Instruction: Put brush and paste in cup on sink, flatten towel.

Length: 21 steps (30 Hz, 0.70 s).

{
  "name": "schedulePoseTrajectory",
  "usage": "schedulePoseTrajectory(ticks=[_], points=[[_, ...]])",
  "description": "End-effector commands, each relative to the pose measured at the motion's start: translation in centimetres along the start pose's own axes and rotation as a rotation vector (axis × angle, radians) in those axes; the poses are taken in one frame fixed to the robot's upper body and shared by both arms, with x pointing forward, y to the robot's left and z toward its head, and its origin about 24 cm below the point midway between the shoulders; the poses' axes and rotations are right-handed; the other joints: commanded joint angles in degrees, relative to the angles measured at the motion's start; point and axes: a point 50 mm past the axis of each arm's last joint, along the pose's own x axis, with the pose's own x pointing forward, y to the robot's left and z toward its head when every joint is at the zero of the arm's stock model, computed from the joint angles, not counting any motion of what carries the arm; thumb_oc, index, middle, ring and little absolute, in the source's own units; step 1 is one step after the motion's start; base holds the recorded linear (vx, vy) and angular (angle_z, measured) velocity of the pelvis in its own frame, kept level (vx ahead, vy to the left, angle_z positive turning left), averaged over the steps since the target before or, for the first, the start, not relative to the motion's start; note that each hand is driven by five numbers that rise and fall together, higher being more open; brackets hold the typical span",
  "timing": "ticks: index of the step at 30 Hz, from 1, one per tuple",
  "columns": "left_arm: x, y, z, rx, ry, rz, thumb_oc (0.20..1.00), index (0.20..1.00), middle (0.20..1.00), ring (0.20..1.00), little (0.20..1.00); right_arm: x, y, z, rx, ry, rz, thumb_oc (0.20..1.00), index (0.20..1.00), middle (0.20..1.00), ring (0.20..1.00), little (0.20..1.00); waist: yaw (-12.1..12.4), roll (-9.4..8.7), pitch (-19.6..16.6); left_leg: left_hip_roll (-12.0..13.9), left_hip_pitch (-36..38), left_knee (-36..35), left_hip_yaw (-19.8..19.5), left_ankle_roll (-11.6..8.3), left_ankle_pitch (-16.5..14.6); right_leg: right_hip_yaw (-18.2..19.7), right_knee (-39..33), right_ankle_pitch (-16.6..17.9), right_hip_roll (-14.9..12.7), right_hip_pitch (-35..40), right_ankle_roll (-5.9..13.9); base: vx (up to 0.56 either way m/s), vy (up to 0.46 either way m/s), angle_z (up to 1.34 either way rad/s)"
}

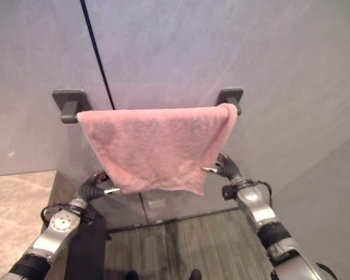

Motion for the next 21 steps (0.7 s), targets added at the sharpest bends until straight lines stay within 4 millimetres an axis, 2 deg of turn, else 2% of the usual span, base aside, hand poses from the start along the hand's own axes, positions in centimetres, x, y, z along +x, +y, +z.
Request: schedulePoseTrajectory(ticks=[1,4,5,7,9,10,11,12,13,14,15,17,19,20,21], points=[[3.6,0.6,6.4,0.004,-0.255,0.044,1.000,1.000,1.000,1.000,1.000,3.1,2.1,6.1,-0.034,-0.188,0.061,1.000,1.000,1.000,1.000,1.000,0.7,0.61,-0.4,2.2,-0.7,0.3,-0.2,-2.47,1.7,-0.5,1.4,1.0,-5.0,2.3,5.50,0.02,0.000,-0.16],[4.7,-0.1,8.7,-0.020,-0.319,0.023,1.000,1.000,1.000,1.000,1.000,3.9,3.8,7.3,-0.041,-0.206,0.107,1.000,1.000,1.000,1.000,1.000,0.2,0.76,-0.2,2.2,-0.9,0.3,0.2,-2.48,1.7,0.2,0.9,1.4,-5.0,1.8,5.48,0.01,0.005,-0.11],[4.8,-0.1,8.7,-0.020,-0.320,0.023,1.000,1.000,1.000,1.000,1.000,3.9,3.8,7.3,-0.041,-0.207,0.106,1.000,1.000,1.000,1.000,1.000,0.3,0.75,-0.1,2.2,-0.9,0.3,0.2,-2.48,1.7,0.2,0.9,1.4,-5.0,1.7,5.48,0.01,0.007,-0.12],[5.6,-0.9,11.9,-0.042,-0.423,-0.017,1.000,1.000,1.000,1.000,1.000,4.5,5.8,8.2,0.019,-0.220,0.168,1.000,1.000,1.000,1.000,1.000,-0.1,0.97,0.1,2.1,-1.5,0.3,0.3,-2.42,1.7,0.8,0.5,1.8,-5.1,1.0,5.55,0.00,0.011,-0.15],[5.7,-1.0,12.4,-0.053,-0.440,-0.024,1.000,1.000,1.000,1.000,1.000,4.6,6.1,8.5,0.022,-0.223,0.180,1.000,1.000,1.000,1.000,1.000,-0.1,0.98,0.1,2.1,-1.8,0.3,0.3,-2.40,1.7,0.9,0.5,1.8,-5.1,0.7,5.55,0.00,0.010,-0.17],[5.9,-1.2,13.4,-0.083,-0.469,-0.027,1.000,1.000,1.000,1.000,1.000,4.7,7.1,9.2,0.044,-0.240,0.207,1.000,1.000,1.000,1.000,1.000,-0.2,0.98,0.1,2.0,-2.1,0.3,0.4,-2.38,1.7,1.3,0.4,2.0,-5.1,0.3,5.62,0.01,0.010,-0.09],[6.0,-1.5,13.9,-0.108,-0.482,-0.032,1.000,1.000,1.000,1.000,1.000,4.7,7.5,9.6,0.070,-0.257,0.228,0.526,0.526,0.526,0.526,0.526,-0.2,1.01,0.2,2.0,-2.3,0.3,0.4,-2.36,1.7,1.4,0.4,2.1,-5.1,0.0,5.66,0.01,0.010,-0.06],[6.0,-1.5,13.9,-0.108,-0.482,-0.033,1.000,1.000,1.000,1.000,1.000,4.7,7.5,9.6,0.070,-0.257,0.228,0.200,0.200,0.200,0.200,0.200,-0.2,1.01,0.2,2.0,-2.3,0.3,0.4,-2.35,1.7,1.4,0.4,2.1,-5.1,0.0,5.66,0.00,0.000,0.00],[5.9,-1.5,14.2,-0.132,-0.493,-0.032,0.743,0.743,0.743,0.743,0.743,4.6,7.8,9.9,0.068,-0.266,0.240,0.200,0.200,0.200,0.200,0.200,-0.2,0.93,0.3,2.0,-2.5,0.3,0.3,-2.34,1.8,1.5,0.4,2.2,-5.1,-0.2,5.70,0.00,0.000,0.00],[5.7,-1.5,14.7,-0.155,-0.514,-0.029,0.332,0.332,0.332,0.332,0.332,4.4,7.9,10.4,0.087,-0.288,0.246,0.200,0.200,0.200,0.200,0.200,-0.3,0.88,0.4,2.0,-2.6,0.3,0.3,-2.33,1.8,1.6,0.4,2.4,-5.1,-0.4,5.77,0.01,-0.004,-0.04],[5.3,-1.2,15.4,-0.160,-0.551,-0.022,0.200,0.200,0.200,0.200,0.200,3.9,8.1,11.4,0.096,-0.337,0.275,0.200,0.200,0.200,0.200,0.200,-0.3,0.79,0.4,2.1,-2.7,0.3,0.3,-2.33,1.8,1.5,0.3,2.3,-5.1,-0.4,5.77,0.05,-0.005,-0.02],[2.7,-0.3,16.3,-0.206,-0.652,-0.028,0.200,0.200,0.200,0.200,0.200,1.6,7.7,13.1,0.136,-0.476,0.319,0.200,0.200,0.200,0.200,0.200,-0.3,0.51,0.4,2.1,-2.4,0.3,0.3,-2.14,1.5,1.4,0.4,2.5,-5.1,-0.1,5.95,0.08,-0.008,0.00],[0.9,0.5,15.8,-0.200,-0.679,-0.018,0.200,0.200,0.200,0.200,0.200,-0.5,6.8,13.7,0.108,-0.560,0.339,0.200,0.200,0.200,0.200,0.200,-0.5,0.30,0.0,2.1,-1.9,0.3,0.3,-2.04,1.1,1.2,0.4,2.4,-5.2,0.4,6.11,0.07,-0.002,0.00],[0.8,0.5,15.7,-0.201,-0.676,-0.019,0.200,0.200,0.200,0.200,0.200,-0.5,6.9,13.7,0.108,-0.557,0.340,0.200,0.200,0.200,0.200,0.200,-0.5,0.32,-0.1,2.1,-1.8,0.3,0.3,-2.04,1.1,1.2,0.4,2.4,-5.2,0.4,6.12,0.08,0.008,0.06],[-1.0,1.2,15.1,-0.219,-0.691,-0.005,0.200,0.200,0.200,0.200,0.200,-2.5,6.2,14.0,0.169,-0.632,0.369,0.200,0.200,0.200,0.200,0.200,-0.4,0.01,-0.4,1.9,-1.3,0.3,0.4,-1.98,0.8,0.9,0.3,2.3,-5.2,0.9,6.29,0.07,0.004,0.07]])
